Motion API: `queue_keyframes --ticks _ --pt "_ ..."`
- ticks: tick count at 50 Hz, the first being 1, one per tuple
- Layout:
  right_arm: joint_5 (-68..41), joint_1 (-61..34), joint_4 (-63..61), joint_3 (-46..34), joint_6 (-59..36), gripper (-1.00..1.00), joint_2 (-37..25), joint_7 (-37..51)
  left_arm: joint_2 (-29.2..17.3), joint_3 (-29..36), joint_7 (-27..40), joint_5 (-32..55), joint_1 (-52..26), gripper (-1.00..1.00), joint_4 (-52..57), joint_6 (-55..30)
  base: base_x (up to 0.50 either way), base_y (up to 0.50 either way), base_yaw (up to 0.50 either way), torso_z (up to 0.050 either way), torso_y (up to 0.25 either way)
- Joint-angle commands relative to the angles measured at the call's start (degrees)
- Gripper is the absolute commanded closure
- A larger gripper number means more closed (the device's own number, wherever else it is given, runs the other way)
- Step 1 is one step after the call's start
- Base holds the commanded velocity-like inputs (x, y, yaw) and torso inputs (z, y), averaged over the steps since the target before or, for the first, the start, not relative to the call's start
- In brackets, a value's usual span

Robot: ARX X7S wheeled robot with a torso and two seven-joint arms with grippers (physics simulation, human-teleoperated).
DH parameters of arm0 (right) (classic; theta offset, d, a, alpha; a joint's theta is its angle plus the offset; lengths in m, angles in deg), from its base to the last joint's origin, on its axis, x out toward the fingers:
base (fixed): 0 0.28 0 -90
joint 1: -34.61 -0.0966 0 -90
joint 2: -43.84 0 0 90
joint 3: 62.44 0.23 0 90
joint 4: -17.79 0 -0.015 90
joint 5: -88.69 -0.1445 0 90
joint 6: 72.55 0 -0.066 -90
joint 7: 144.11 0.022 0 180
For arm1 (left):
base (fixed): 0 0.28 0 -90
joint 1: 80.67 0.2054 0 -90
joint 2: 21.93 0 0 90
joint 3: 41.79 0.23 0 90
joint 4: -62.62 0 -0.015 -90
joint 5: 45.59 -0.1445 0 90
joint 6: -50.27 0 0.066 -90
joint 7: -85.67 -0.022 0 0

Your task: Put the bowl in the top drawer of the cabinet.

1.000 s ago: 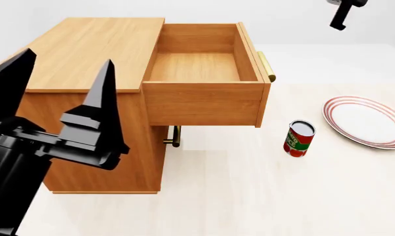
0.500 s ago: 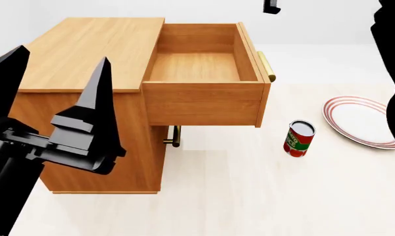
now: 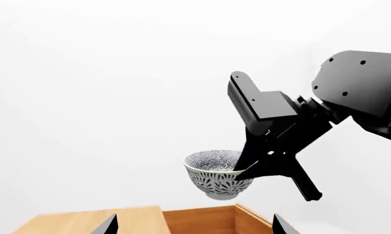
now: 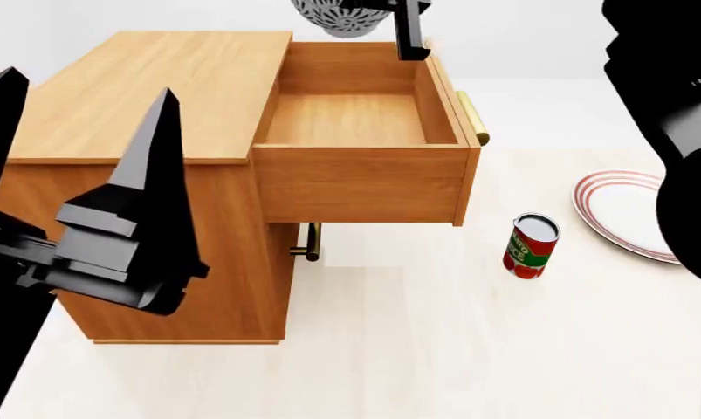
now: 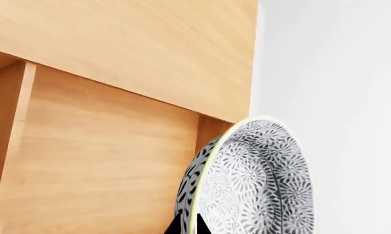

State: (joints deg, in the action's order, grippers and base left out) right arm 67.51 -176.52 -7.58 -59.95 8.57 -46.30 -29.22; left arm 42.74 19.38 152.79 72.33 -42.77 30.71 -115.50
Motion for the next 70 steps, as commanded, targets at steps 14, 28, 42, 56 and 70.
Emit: queue_keyframes --ticks 14,28,42,56,70 --pt "2.2 0.2 -0.6 -0.4 -2.3 1.0 0.1 0.4 1.9 -5.1 -0.5 3.8 -2.2 -1.0 1.3 -4.3 0.0 0.0 0.0 0.0 0.001" --pt "4.5 -0.6 -0.7 -0.4 -5.3 1.0 0.1 2.1 2.3 -4.7 2.1 6.7 -3.4 -1.0 1.0 -5.5 0.0 0.0 0.0 0.0 0.0" --pt "3.1 -0.6 -2.0 -0.5 -4.8 1.0 0.1 0.7 0.5 -3.3 5.9 9.8 -6.1 -1.0 0.9 -3.1 0.0 0.0 0.0 0.0 -0.062" --pt "3.4 0.7 -3.1 -0.6 -5.6 1.0 0.1 0.3 -1.3 -2.2 8.2 11.6 -8.8 -1.0 0.5 -1.8 0.0 0.0 0.0 0.0 -0.112" --pt "3.5 1.3 -3.7 -0.7 -6.1 1.0 0.1 -0.3 -0.4 -3.1 8.6 12.4 -8.9 -1.0 0.1 -3.2 0.0 0.0 0.0 0.0 -0.112"
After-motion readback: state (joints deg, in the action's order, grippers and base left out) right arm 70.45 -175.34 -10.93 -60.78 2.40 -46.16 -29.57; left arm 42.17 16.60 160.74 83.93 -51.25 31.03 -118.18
